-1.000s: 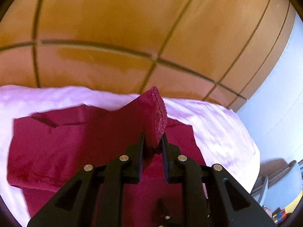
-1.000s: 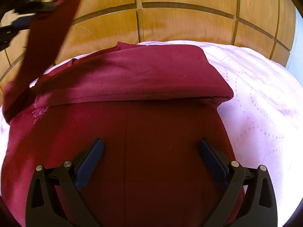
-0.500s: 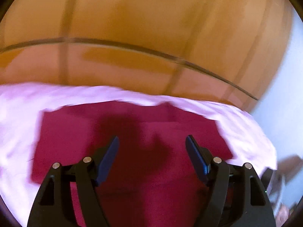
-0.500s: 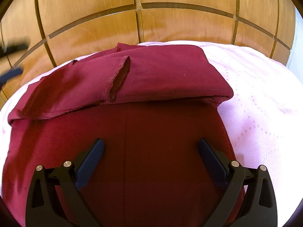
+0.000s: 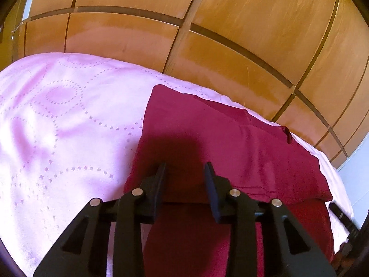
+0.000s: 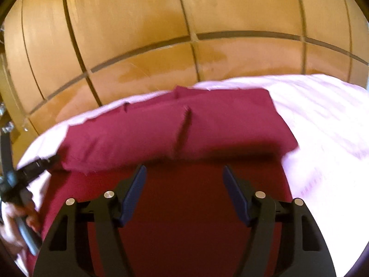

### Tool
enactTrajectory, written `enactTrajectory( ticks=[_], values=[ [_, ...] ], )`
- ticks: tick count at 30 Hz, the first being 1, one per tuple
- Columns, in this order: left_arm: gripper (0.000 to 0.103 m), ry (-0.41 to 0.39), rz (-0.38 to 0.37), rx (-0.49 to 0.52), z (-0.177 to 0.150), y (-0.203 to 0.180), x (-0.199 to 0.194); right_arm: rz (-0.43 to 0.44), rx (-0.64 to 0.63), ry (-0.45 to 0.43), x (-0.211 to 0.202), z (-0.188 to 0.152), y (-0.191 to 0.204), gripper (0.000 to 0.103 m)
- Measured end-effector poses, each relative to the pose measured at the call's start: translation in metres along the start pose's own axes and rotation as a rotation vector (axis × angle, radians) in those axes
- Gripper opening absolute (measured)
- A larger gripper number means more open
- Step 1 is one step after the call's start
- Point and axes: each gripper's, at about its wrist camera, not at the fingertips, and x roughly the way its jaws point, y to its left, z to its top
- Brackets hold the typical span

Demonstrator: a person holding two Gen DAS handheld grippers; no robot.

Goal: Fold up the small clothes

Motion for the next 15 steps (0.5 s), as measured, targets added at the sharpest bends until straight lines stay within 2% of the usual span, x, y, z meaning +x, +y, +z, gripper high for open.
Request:
enactTrajectory(
  ticks=[2, 6, 7, 8, 9, 10, 11, 15],
  values=[
    [0.034, 0.004, -0.004, -0.001, -0.001, 0.002, 0.003, 0.045, 0.048, 0.039, 0.013, 0.015, 0.000, 0.068],
    [0.034, 0.033, -0.009, -0.015, -0.002, 0.006, 0.013, 0.036, 0.098, 0.113, 0.052, 0.036, 0.005, 0.067],
    [0.034, 0.038, -0.009, -0.017, -0.001, 0.007, 0.015, 0.034, 0.109, 0.127, 0.058, 0.036, 0.005, 0.058],
    [0.034, 0.039, -0.008, -0.017, -0.002, 0.007, 0.016, 0.044, 0.140, 0.162, 0.068, 0.036, 0.005, 0.043],
    [0.034, 0.038, -0.006, -0.014, -0.002, 0.006, 0.015, 0.051, 0.165, 0.188, 0.074, 0.035, 0.007, 0.035],
    [0.035, 0.036, -0.006, -0.013, -0.003, 0.005, 0.015, 0.052, 0.168, 0.192, 0.075, 0.034, 0.009, 0.022],
    [0.035, 0.033, -0.008, -0.013, -0.003, 0.006, 0.014, 0.057, 0.155, 0.190, 0.073, 0.035, 0.013, 0.016],
    [0.035, 0.013, -0.036, -0.013, -0.004, 0.006, 0.010, 0.027, 0.089, 0.133, 0.040, 0.038, 0.027, 0.012]
  ],
)
